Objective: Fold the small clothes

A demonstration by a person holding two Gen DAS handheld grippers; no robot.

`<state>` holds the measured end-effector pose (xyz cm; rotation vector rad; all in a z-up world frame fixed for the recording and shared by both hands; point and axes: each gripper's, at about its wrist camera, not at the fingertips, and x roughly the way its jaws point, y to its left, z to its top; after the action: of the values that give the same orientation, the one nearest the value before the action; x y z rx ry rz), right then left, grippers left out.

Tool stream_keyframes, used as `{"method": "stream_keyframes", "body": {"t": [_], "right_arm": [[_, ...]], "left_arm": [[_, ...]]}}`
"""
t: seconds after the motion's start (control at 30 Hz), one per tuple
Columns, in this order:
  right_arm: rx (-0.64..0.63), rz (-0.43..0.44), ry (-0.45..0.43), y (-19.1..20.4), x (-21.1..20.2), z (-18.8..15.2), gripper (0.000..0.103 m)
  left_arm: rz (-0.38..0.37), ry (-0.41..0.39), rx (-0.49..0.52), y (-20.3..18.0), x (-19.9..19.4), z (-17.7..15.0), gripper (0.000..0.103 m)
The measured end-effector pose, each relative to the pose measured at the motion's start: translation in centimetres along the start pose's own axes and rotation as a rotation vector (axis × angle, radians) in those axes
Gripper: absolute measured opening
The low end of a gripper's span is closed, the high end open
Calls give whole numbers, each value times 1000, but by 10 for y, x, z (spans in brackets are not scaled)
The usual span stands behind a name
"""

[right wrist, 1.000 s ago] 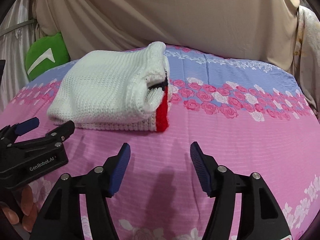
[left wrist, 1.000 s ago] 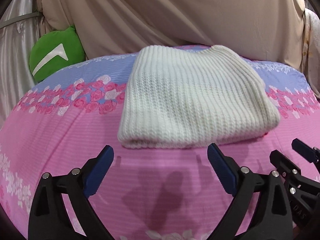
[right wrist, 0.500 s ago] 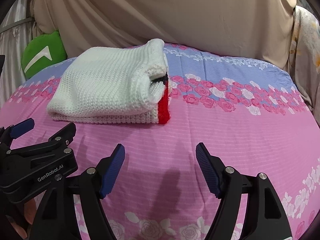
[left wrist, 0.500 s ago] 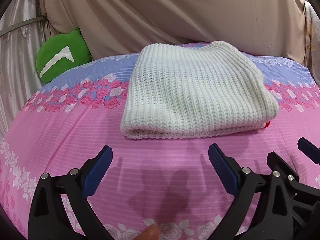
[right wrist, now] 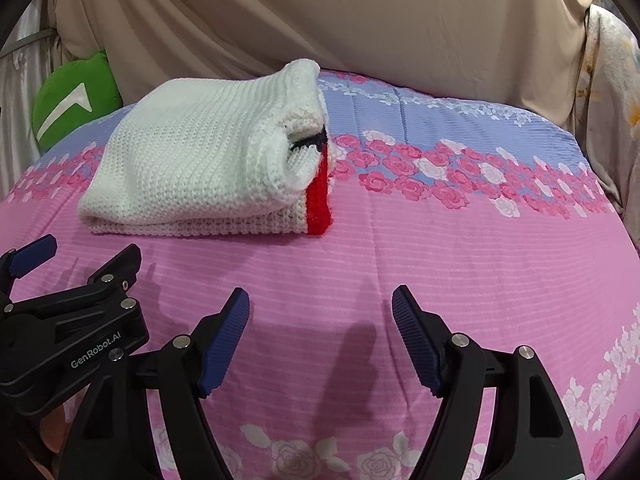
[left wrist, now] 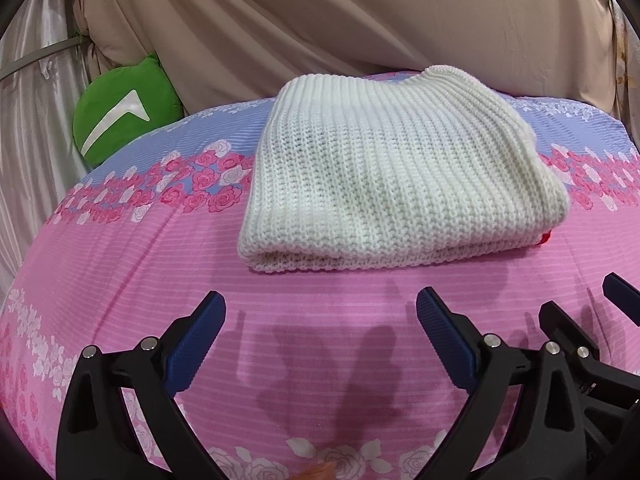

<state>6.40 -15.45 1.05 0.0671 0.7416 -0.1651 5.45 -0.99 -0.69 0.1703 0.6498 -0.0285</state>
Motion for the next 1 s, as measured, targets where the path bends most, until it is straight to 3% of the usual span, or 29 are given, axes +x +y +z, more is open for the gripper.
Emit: {"method": "stream_keyframes", "body": {"t": [1.0], "right_arm": [[-8, -44, -7, 4, -2, 0, 72]], "left_arm": [[30, 2, 6, -5, -1, 0, 93]]}}
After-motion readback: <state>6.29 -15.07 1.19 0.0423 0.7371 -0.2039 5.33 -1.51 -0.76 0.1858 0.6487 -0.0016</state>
